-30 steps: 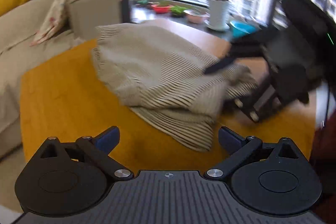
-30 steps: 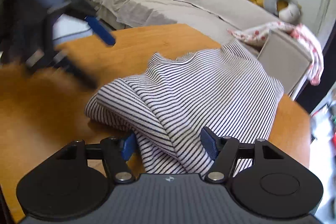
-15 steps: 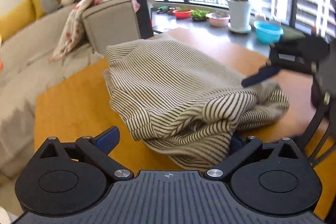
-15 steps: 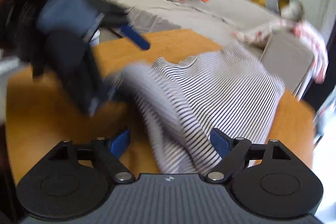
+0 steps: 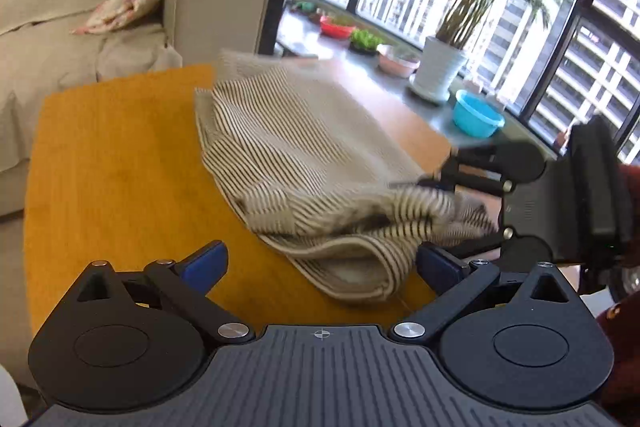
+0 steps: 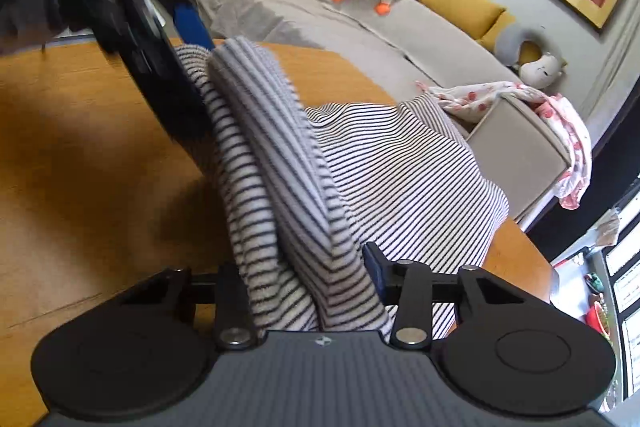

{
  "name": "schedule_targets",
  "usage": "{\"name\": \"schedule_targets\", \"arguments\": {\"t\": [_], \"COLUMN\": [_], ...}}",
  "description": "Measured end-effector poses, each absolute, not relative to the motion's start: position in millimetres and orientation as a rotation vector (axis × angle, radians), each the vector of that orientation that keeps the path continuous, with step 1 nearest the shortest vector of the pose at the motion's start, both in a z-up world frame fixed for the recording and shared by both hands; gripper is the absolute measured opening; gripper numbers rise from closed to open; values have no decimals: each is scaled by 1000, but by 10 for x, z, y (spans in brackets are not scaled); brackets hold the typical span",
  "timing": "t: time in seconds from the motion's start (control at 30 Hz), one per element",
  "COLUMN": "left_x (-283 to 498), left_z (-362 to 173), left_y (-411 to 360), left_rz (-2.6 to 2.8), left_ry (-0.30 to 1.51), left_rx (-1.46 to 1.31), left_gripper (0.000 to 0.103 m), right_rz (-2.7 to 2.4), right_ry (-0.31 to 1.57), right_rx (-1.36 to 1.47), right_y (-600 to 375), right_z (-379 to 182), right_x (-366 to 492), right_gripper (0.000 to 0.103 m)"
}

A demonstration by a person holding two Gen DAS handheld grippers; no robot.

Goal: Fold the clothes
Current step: 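Grasp the folded shirt end with the right gripper and lift it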

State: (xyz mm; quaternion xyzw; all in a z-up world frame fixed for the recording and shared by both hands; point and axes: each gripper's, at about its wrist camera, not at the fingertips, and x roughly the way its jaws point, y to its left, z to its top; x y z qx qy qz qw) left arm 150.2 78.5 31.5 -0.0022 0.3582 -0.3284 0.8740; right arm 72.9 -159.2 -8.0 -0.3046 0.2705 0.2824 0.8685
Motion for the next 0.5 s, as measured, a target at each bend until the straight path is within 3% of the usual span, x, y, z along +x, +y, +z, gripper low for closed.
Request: {"name": "schedule_targets", "arguments": {"t": [0.17, 0.33, 0.5], "left_x": [1915, 2380, 2440], "left_z": [421, 76, -212], "left_y": [707, 238, 188], "left_rz": [-623, -637, -704], "left_ry": [660, 711, 798], "left_rx": [27, 161, 216], "left_gripper": [103, 103, 99], "right_rz": [645, 780, 886], "right_ry": [663, 749, 653], "right_rx": [-568, -567, -656], "right_y": [-1630, -1657, -1700], "right_z": [46, 350, 939], "right_x": [839, 548, 189], "right_gripper": [30, 27, 25]}}
